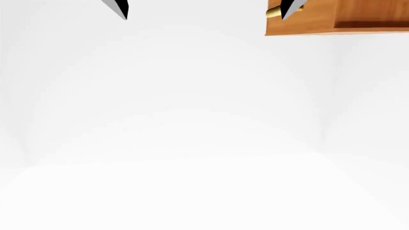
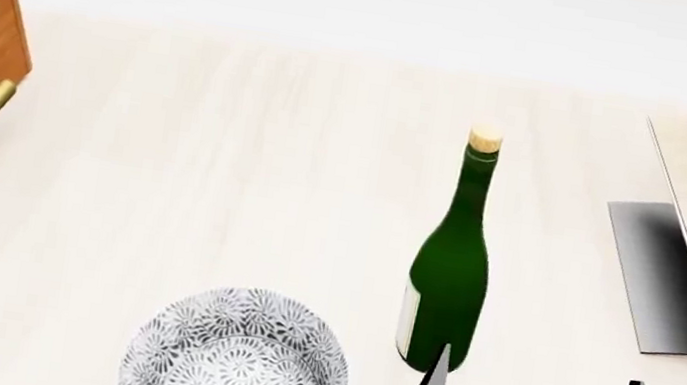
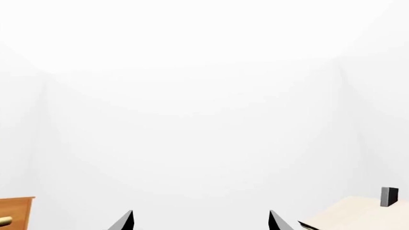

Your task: Put the wine bottle on the wine rack.

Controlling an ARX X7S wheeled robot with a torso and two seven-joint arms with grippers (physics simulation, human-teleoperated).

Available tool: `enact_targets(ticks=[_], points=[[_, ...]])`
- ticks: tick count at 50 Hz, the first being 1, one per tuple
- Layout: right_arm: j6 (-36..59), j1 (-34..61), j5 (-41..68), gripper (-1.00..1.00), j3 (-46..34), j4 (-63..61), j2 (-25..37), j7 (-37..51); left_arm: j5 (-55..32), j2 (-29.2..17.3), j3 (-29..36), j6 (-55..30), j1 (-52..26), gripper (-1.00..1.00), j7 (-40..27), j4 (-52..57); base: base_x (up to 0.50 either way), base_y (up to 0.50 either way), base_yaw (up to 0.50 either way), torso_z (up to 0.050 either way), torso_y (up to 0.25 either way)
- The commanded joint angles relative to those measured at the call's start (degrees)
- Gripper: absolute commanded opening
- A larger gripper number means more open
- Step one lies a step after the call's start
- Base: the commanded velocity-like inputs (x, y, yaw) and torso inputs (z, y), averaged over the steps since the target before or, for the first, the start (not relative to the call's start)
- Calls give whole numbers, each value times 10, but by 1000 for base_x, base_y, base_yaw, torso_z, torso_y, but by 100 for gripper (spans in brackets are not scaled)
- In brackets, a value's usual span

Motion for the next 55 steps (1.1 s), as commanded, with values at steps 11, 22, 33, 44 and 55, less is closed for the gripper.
enact_targets(ticks=[11, 22, 33, 44, 55], points=[[2, 2, 1, 100, -4, 0, 6, 6, -1, -5, 3, -2, -1, 100, -6, 2, 93, 0, 0, 0, 0], [-3, 2, 0, 100, -8, 5, 8, 9, 0, -8, 6, 1, -2, 100, -10, -2, 93, 0, 0, 0, 0], [-3, 3, 0, 100, -10, 6, 10, 12, -1, -10, 8, 2, -2, 100, -13, -4, 92, 0, 0, 0, 0], [-2, 3, 1, 100, -11, 5, 13, 15, -2, -13, 10, 1, -3, 100, -16, -2, 93, 0, 0, 0, 0], [-3, 5, 2, 100, -13, 8, 15, 17, -3, -15, 11, 1, -4, 100, -19, -2, 92, 0, 0, 0, 0]])
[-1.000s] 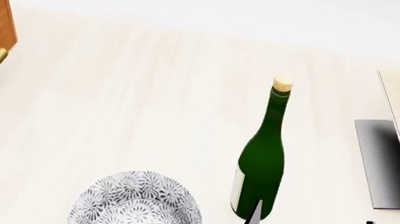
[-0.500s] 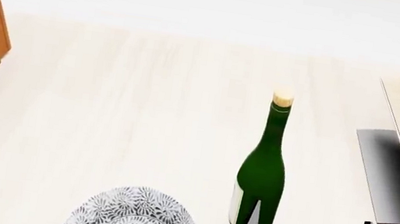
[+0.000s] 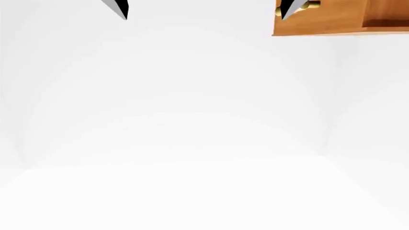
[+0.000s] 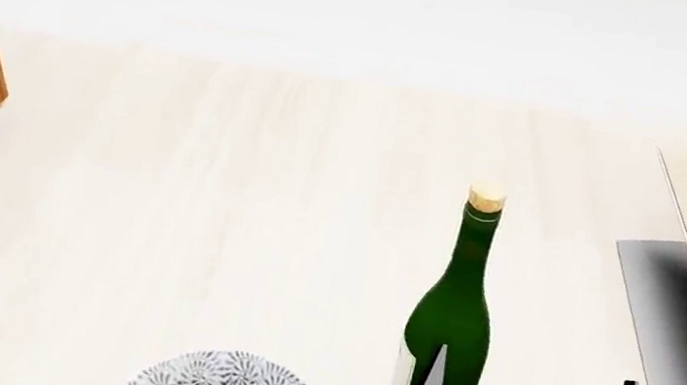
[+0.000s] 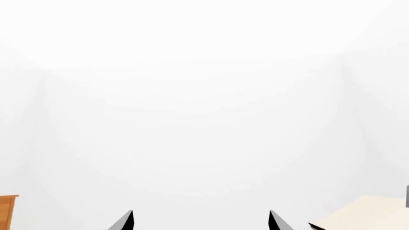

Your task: Put the wine bottle on the wine rack.

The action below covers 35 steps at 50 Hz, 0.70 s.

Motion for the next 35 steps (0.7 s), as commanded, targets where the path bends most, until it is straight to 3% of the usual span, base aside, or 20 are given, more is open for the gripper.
enact_targets(ticks=[1, 35], points=[[0, 2, 1, 100, -2, 2, 3, 3, 0, -3, 2, 0, -1, 100, -3, 0, 90, 0, 0, 0, 0], [0, 3, 1, 100, -7, 2, 9, 11, 0, -9, 8, 3, -2, 100, -12, -2, 94, 0, 0, 0, 0]])
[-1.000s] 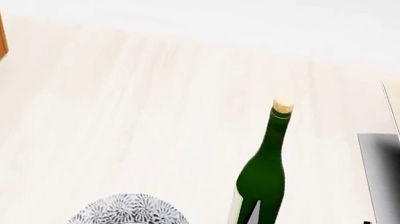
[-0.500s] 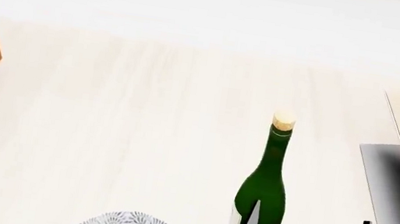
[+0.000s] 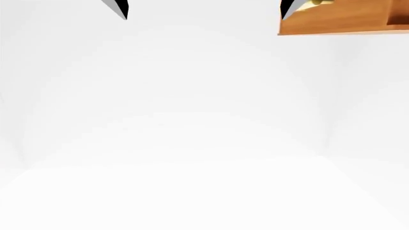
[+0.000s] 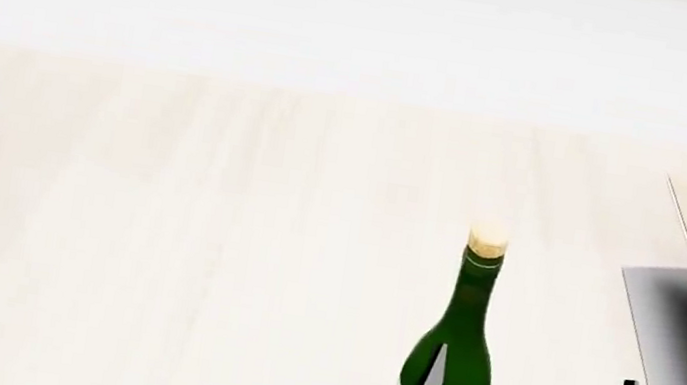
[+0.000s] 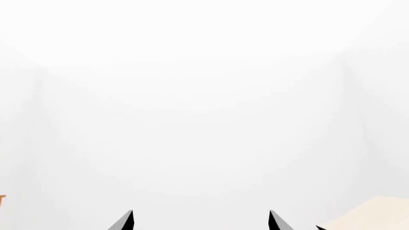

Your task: Put the wine bottle on the wine rack.

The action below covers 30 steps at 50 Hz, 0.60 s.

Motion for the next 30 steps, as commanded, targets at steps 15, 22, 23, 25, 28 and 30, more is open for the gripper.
enact_targets(ticks=[15, 22, 23, 25, 28, 30], points=[[36, 12, 38, 100, -8, 12, 6, -1, -2, -5, 4, 2, -3, 100, -6, -5, 49, 0, 0, 0, 1], [52, 14, 49, 100, -12, 11, 9, -2, -2, -6, 5, 2, -2, 100, -8, -4, 0, 0, 0, 0, 0], [52, 13, 49, 100, -12, 9, 10, -2, -2, -6, 5, 1, -2, 100, -8, -4, 0, 0, 0, 0, 0], [52, 13, 56, 100, -12, 9, 10, -3, -1, -7, 6, 4, -2, 100, -8, -6, 0, 0, 0, 0, 0], [49, 14, 56, 100, -13, 13, 10, -3, -2, -7, 6, 1, -3, 100, -9, -3, 0, -77, 0, 0, 0], [50, 14, 57, 100, -13, 10, 11, -2, -3, -8, 6, 4, -2, 100, -9, -6, 0, -141, 0, 0, 0]])
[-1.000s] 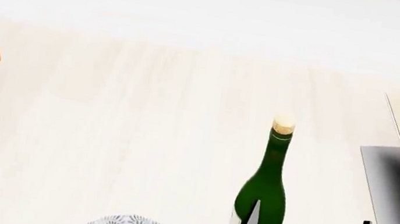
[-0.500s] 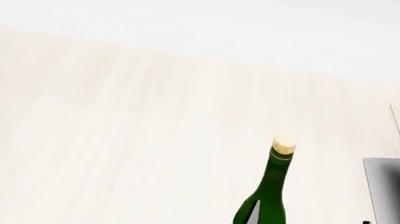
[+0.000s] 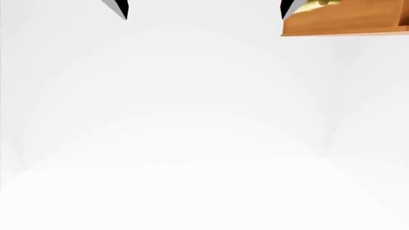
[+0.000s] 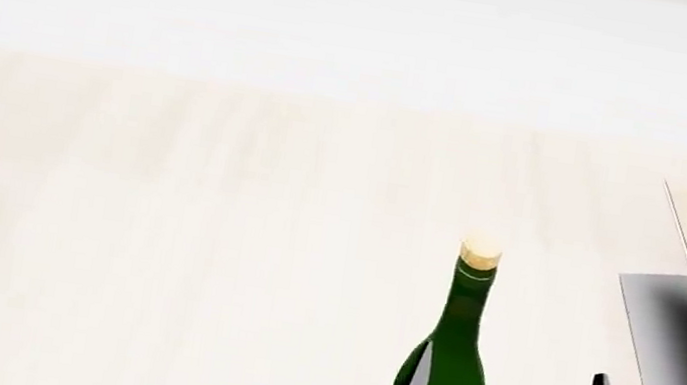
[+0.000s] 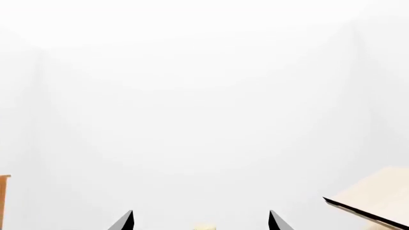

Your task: Put the wine bottle on the wine rack.

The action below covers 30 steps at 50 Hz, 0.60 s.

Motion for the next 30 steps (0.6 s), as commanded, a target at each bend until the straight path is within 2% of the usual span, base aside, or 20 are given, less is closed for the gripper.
enact_targets(ticks=[1, 30], points=[[10, 2, 15, 100, -2, -1, 3, 0, -1, -2, 1, 2, 0, 100, -3, -2, 0, -145, 0, 0, 0], [8, 2, 20, 100, -4, -4, 9, 7, 0, -7, 6, 0, -3, 100, -9, -3, 0, -142, 0, 0, 0]])
